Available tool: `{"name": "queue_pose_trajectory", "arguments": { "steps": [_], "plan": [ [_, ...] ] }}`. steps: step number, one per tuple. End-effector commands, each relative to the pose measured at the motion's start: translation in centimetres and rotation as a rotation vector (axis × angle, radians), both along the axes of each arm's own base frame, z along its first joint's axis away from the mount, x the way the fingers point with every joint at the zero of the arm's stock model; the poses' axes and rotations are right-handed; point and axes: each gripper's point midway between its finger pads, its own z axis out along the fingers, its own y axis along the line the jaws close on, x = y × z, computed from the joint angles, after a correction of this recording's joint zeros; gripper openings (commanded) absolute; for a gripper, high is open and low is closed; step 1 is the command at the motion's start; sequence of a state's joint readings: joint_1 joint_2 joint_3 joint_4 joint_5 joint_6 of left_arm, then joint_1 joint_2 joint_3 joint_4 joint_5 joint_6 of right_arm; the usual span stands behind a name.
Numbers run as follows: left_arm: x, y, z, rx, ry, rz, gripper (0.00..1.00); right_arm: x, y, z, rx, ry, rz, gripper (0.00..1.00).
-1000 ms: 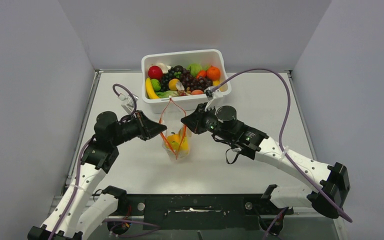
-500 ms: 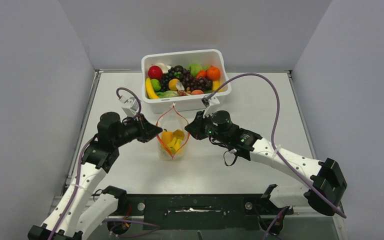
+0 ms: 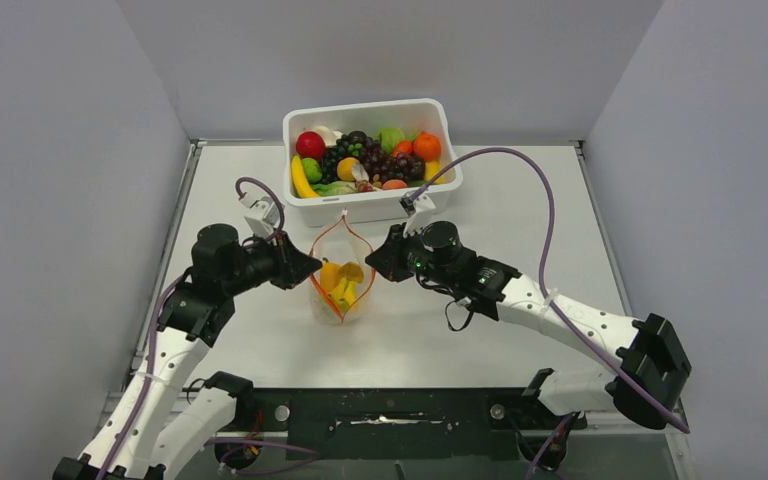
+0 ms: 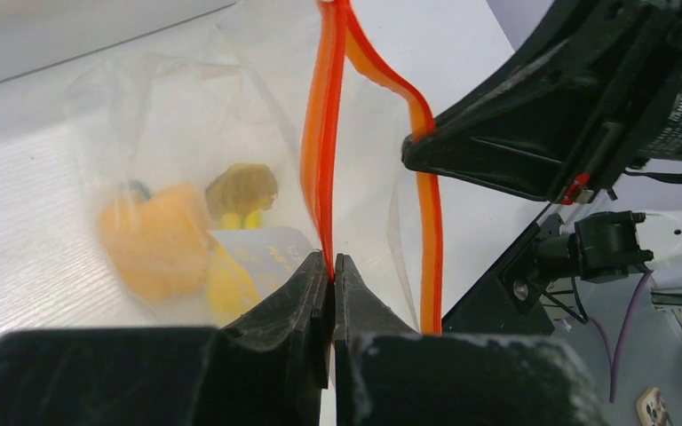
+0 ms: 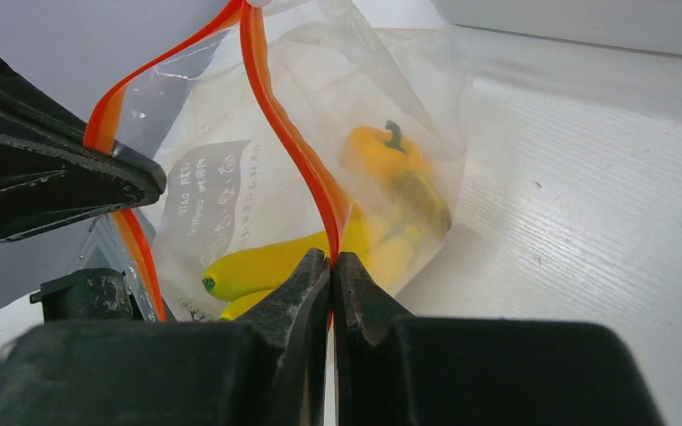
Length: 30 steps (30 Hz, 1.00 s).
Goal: Place the food in the zip-top bag and seal the zipper
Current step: Adjust the zipper food storage bag at the center of the board, then pick up the fake fruit from the bin.
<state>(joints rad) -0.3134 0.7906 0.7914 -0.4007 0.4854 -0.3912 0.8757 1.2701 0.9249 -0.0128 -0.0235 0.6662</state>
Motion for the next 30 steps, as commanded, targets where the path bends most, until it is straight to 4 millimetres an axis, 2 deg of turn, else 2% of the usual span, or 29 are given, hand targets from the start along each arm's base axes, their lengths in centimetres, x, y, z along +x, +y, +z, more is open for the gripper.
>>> {"name": "queue_pose_trajectory", "arguments": {
  "steps": [1, 3, 5, 10, 14, 19, 24, 28, 30],
  "plan": [
    [0.0, -0.9, 3.6, -0.057, -0.157, -0.064, 0.00, 1.1, 0.8, 1.4, 0.069, -0.027, -0.008, 0.03],
    [1.0, -0.2, 3.1, -0.014, -0.164, -0.012, 0.00, 1.2, 1.2, 2.2, 0.089, -0.039, 0.006, 0.06],
    [2.0, 0.7, 2.7, 0.025, -0.170, 0.045, 0.00, 1.3, 1.2, 2.8, 0.070, -0.058, 0.014, 0.15],
    [1.8, 0.3, 2.3, 0.007, -0.170, 0.024, 0.00, 2.6, -1.8, 4.2, -0.011, -0.126, -0.065, 0.38],
    [1.3, 0.1, 0.9, -0.014, -0.161, 0.017, 0.00, 3.3, -3.8, 5.6, -0.045, -0.194, -0.092, 0.49],
    [0.2, -0.3, -1.0, -0.034, -0.146, -0.029, 0.00, 6.1, -6.2, 7.3, -0.109, -0.240, -0.163, 0.52],
    [-0.4, -0.8, -1.0, -0.051, -0.156, -0.066, 0.00, 9.6, -8.5, 8.4, -0.173, -0.272, -0.221, 0.53],
    [-0.5, -0.9, -1.1, -0.055, -0.155, -0.078, 0.00, 12.7, -10.2, 8.0, -0.243, -0.294, -0.261, 0.54],
    [-0.5, -1.0, -1.1, -0.056, -0.154, -0.082, 0.00, 14.4, -11.1, 7.1, -0.270, -0.281, -0.273, 0.50]
  ]
}}
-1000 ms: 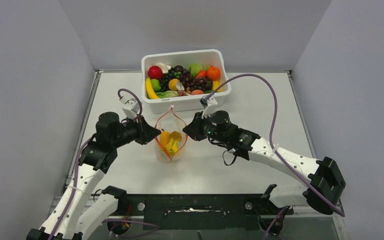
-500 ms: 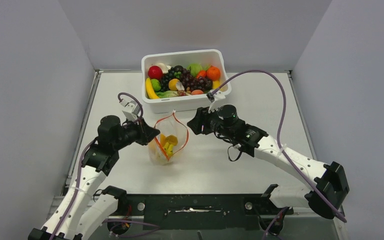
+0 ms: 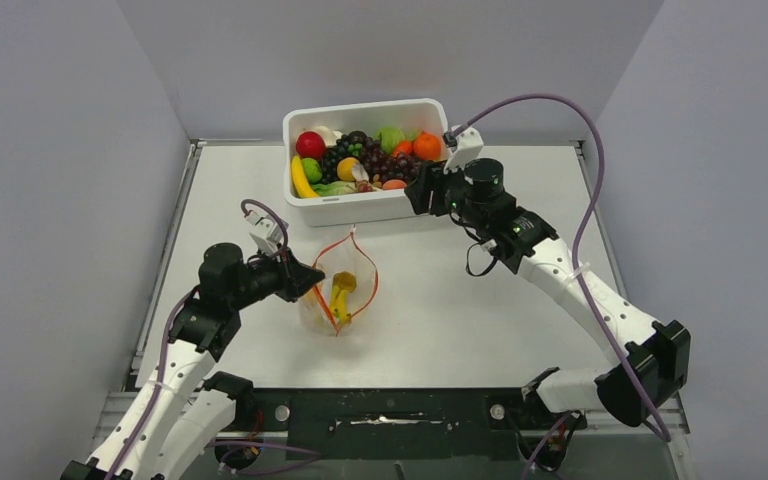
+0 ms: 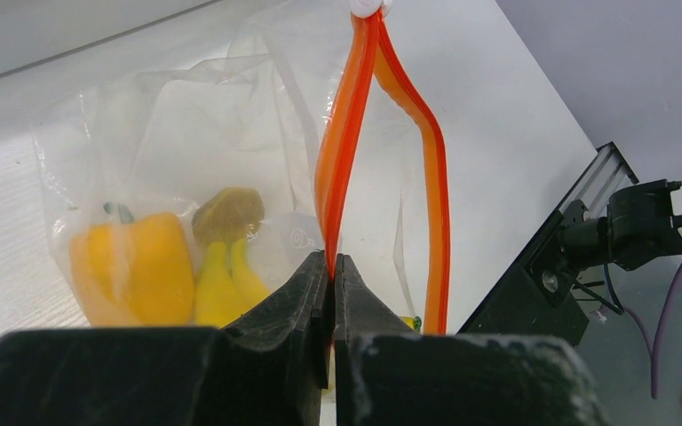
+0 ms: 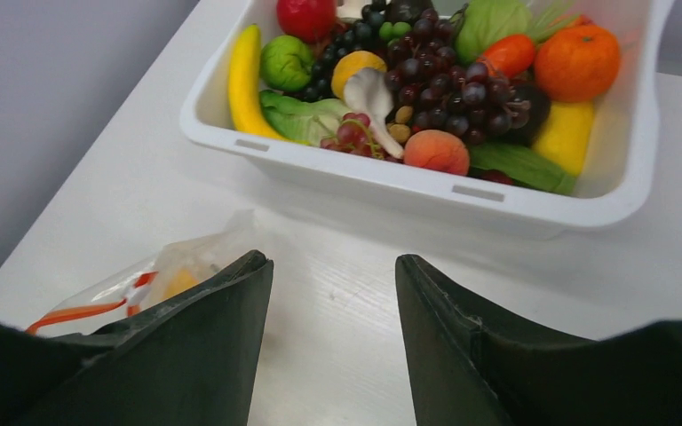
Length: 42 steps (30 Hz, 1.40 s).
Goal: Place the food in the zip-top bag and seal the zipper
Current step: Pick up the fake fruit from the bin.
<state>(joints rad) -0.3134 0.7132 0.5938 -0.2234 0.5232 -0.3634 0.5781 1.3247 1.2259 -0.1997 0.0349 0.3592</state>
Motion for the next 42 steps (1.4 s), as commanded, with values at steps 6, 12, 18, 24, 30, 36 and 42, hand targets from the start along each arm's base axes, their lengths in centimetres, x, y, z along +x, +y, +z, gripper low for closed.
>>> {"name": "queue_pose_trajectory", "arguments": {
  "steps": [6, 12, 18, 24, 30, 36, 42],
  "plan": [
    [-0.1, -0.7, 2.4, -0.047, -0.094, -0.042, 0.00, 6.7, -2.7, -2.1, -0.125, 0.012, -0.035, 0.51],
    [-0.3, -0.8, 2.4, -0.052, -0.097, -0.055, 0.00, 10.8, -1.9, -3.5, -0.198, -0.012, -0.002, 0.49],
    [-0.6, -0.9, 2.8, -0.060, -0.113, -0.063, 0.00, 13.9, -0.7, -5.3, -0.228, -0.033, 0.093, 0.49],
    [-0.8, -0.8, 3.1, -0.063, -0.134, -0.060, 0.00, 16.7, 0.3, -6.3, -0.208, -0.034, 0.156, 0.56],
    [-1.0, -0.9, 3.2, -0.066, -0.135, -0.073, 0.00, 18.9, 1.2, -7.4, -0.175, -0.020, 0.223, 0.66],
    [-1.0, -0.8, 3.4, -0.065, -0.145, -0.068, 0.00, 20.1, 1.9, -9.2, -0.119, 0.027, 0.274, 0.71],
    [-0.9, -0.9, 3.2, -0.063, -0.137, -0.068, 0.00, 21.3, 2.7, -10.9, -0.094, 0.052, 0.291, 0.75]
  ]
}}
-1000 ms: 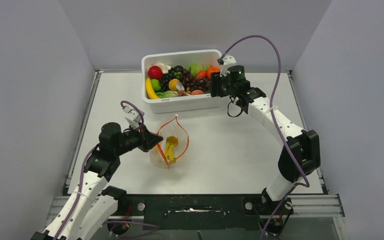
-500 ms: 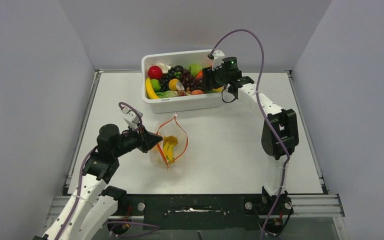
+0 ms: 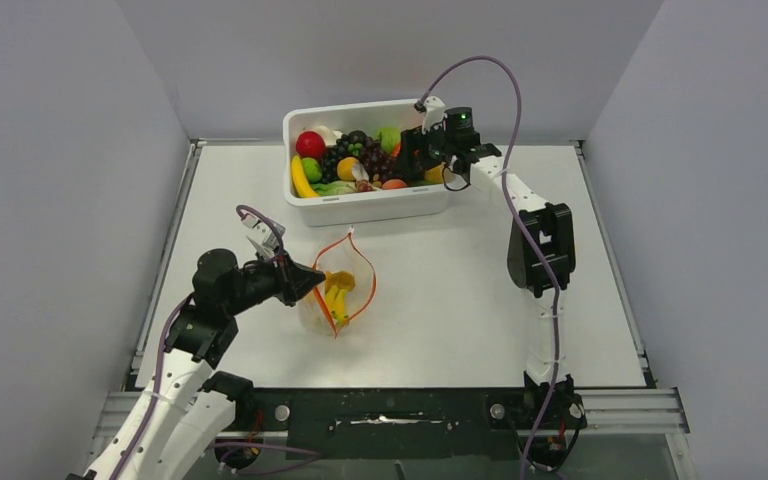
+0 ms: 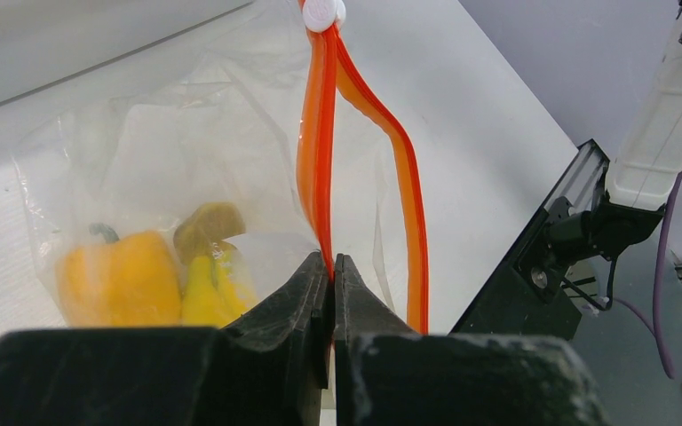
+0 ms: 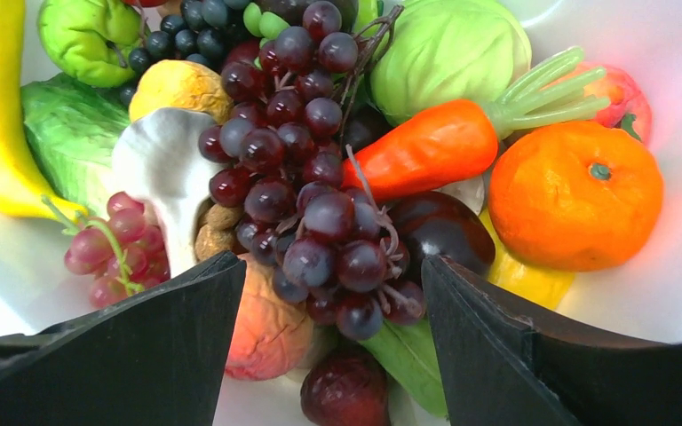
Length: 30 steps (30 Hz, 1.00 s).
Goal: Place the food in the zip-top bag and seal the zipper
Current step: Pick up the fake fruit from the bin.
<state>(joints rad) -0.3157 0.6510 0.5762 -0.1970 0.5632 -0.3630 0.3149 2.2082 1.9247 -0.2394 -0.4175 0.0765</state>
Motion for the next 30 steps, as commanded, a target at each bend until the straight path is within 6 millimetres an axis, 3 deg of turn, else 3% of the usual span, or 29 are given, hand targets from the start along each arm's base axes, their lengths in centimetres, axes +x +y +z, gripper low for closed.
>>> {"name": "queue_pose_trajectory", "arguments": {
  "steps": [1, 11, 18, 25, 30],
  "plan": [
    [0.1, -0.5, 1.7, -0.029, -0.071, -0.028, 0.00, 1.8, 1.1, 2.7, 0.054, -0.065, 0.020, 0.75],
    [0.1, -0.6, 1.7, -0.027, -0.070, -0.032, 0.00, 2.7, 0.9, 0.7, 0.050, -0.044, 0.001, 0.73],
    [0.0, -0.6, 1.9, -0.029, -0.078, -0.029, 0.00, 2.7, 1.1, -0.5, 0.039, -0.022, 0.022, 0.63],
    [-0.1, -0.5, 1.9, -0.028, -0.083, -0.029, 0.00, 2.7, 1.3, -0.7, 0.037, -0.023, 0.040, 0.44],
    [0.0, -0.5, 2.0, -0.025, -0.088, -0.024, 0.00, 2.5, 1.6, 1.6, 0.064, -0.057, 0.051, 0.27]
  ]
}}
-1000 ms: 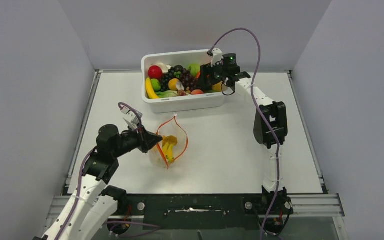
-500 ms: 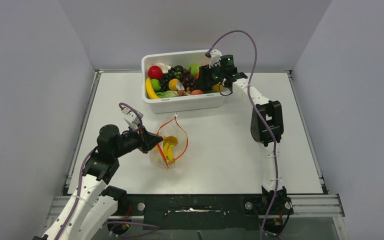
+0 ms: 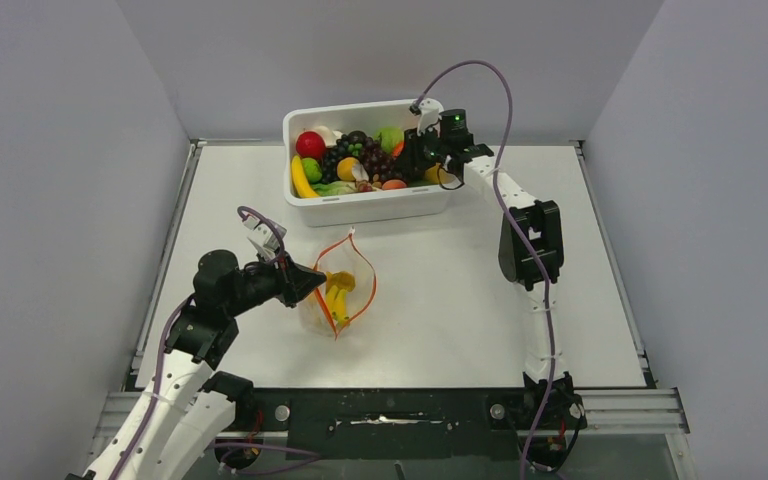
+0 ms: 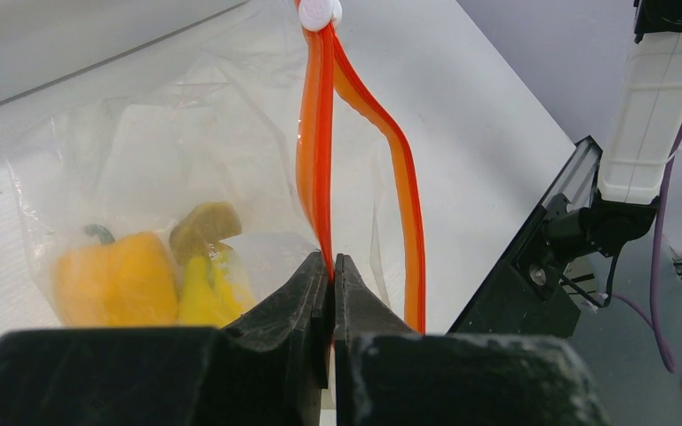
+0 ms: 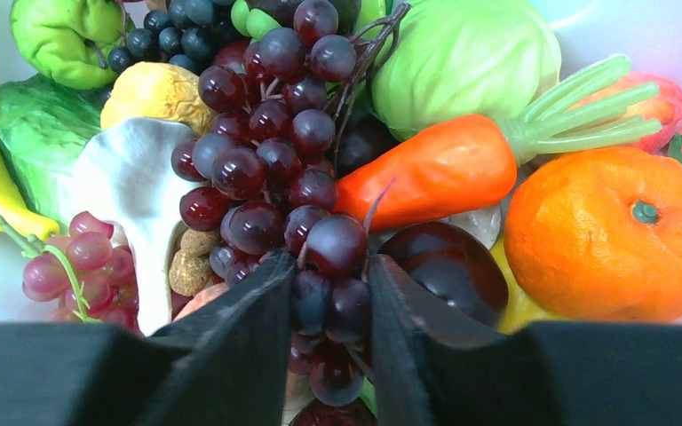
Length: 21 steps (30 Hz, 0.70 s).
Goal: Place the food in the zip-top bag and seal the zipper
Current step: Pick up the fake fruit from the bin.
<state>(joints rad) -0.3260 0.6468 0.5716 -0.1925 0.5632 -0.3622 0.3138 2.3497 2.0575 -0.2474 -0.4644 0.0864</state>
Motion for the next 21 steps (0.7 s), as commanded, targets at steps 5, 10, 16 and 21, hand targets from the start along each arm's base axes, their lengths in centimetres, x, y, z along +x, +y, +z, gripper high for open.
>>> {"name": "queue_pose_trajectory", "arguments": {
  "steps": [5, 10, 16, 21],
  "plan": [
    [0.2, -0.3, 1.8, -0.022, -0.079, -0.014, 0.00, 0.3, 0.2, 5.9, 0.060, -0.120, 0.016, 0.12],
    [0.3, -0.2, 1.9, -0.023, -0.082, -0.010, 0.00, -0.1, 0.3, 7.0, 0.077, -0.127, 0.023, 0.04],
    [0.3, -0.3, 1.8, -0.020, -0.079, -0.010, 0.00, -0.5, -0.1, 8.8, 0.100, -0.160, -0.006, 0.02],
    [0.4, -0.1, 1.9, -0.021, -0.083, 0.000, 0.00, -0.8, -0.3, 10.8, 0.116, -0.192, -0.026, 0.00]
  ]
}}
